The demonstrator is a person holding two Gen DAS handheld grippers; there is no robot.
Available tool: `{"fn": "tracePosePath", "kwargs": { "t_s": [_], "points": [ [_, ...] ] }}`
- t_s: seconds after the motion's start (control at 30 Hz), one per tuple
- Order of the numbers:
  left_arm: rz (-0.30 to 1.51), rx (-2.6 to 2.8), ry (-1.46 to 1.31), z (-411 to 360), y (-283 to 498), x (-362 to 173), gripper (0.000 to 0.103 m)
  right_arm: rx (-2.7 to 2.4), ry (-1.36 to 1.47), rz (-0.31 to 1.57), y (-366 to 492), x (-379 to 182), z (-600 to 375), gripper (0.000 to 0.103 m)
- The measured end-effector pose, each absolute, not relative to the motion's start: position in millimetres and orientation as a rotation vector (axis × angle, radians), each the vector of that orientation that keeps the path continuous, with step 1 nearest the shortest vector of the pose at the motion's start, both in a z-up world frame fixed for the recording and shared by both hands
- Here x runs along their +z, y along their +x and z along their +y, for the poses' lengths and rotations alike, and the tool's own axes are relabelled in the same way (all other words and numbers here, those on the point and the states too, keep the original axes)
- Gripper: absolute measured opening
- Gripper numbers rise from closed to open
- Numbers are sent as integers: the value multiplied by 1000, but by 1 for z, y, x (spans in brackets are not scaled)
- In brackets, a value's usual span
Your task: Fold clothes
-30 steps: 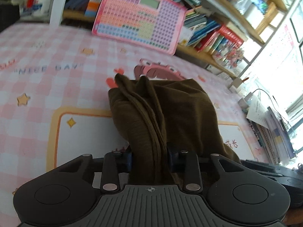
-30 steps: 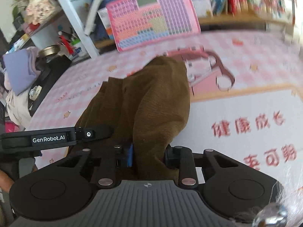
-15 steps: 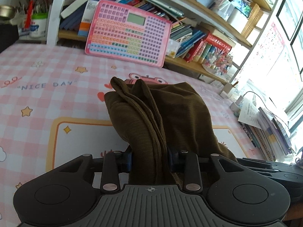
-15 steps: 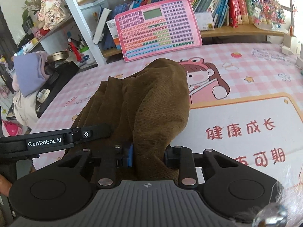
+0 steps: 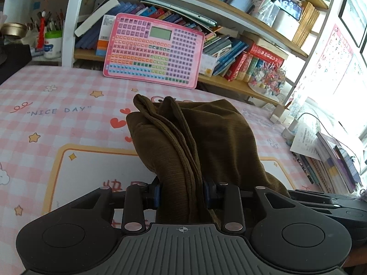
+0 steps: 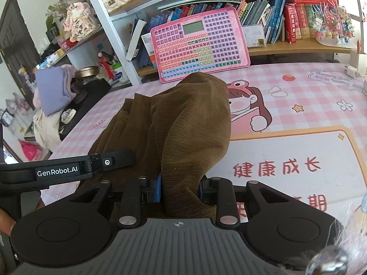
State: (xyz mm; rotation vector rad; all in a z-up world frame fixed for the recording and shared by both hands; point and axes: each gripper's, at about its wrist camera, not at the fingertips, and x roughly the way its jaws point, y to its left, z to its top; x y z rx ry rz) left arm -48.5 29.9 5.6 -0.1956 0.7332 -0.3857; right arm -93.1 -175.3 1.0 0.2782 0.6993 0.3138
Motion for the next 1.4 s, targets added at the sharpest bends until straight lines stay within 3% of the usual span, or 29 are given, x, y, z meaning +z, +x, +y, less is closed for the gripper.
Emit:
{"fn": "tracePosePath", "kwargs": {
  "t_s": [0.67,1.4],
  "points": [
    [724,-404,-146,-16,-61,14,32,289,313,664,-119,2,-218,26],
    [710,-481,-215,73,40,20,33,265,261,643,-25,23,-138,26]
  ]
}}
